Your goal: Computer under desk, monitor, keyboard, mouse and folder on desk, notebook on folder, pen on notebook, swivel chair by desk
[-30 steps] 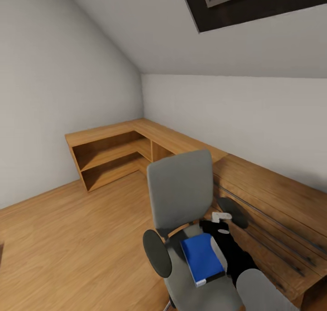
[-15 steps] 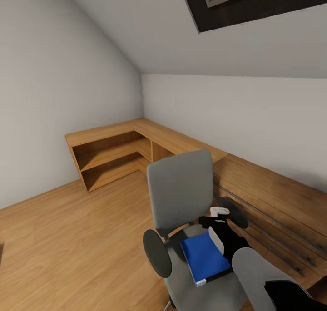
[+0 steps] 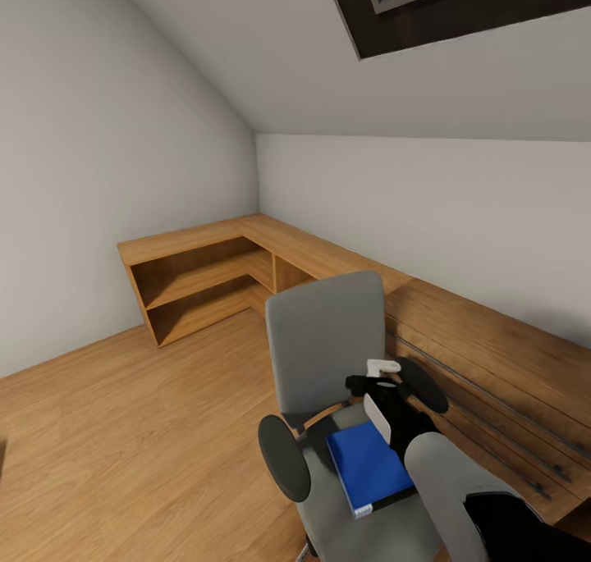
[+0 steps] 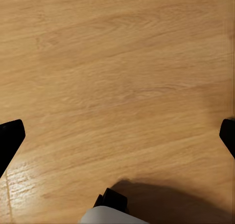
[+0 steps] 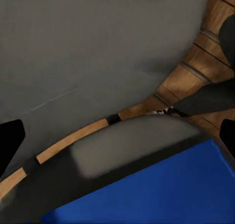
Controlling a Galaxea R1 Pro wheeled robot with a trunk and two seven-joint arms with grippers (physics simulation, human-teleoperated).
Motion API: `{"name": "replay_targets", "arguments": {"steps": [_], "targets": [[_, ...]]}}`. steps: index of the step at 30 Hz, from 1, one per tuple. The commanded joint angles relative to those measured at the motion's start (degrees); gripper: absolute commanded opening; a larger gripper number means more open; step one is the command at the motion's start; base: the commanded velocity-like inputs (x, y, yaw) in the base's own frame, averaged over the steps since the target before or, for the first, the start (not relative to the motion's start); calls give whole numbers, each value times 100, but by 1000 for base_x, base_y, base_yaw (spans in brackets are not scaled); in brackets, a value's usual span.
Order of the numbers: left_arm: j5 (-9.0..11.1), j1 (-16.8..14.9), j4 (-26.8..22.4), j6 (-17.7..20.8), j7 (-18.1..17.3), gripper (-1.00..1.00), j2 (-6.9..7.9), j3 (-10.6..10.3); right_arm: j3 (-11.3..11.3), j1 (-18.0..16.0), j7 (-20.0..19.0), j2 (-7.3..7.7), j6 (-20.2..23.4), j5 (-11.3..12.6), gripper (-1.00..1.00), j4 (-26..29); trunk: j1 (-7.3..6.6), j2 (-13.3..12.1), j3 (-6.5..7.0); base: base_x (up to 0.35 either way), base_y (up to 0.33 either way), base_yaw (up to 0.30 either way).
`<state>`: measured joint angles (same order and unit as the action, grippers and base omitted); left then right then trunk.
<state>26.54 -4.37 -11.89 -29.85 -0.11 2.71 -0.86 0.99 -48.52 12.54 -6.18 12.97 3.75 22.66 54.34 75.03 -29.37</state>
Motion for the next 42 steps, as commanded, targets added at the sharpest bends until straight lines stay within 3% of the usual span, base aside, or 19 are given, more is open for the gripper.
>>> {"name": "replay_targets", "arguments": {"steps": [1, 7, 42], "targets": [[17, -3, 2, -18, 0, 100, -20, -8, 11, 10, 29, -31, 31, 38, 100, -13, 0, 3, -6, 0, 0, 0], [17, -3, 2, -20, 5, 100, -46, -5, 12, 31, 29, -3, 37, 38, 100, -59, 0, 3, -6, 0, 0, 0], [17, -3, 2, -21, 20, 100, -56, -2, -1, 36, 59, 51, 13, 38, 100, -87, 769, 1407, -634, 0, 0, 0]]}}
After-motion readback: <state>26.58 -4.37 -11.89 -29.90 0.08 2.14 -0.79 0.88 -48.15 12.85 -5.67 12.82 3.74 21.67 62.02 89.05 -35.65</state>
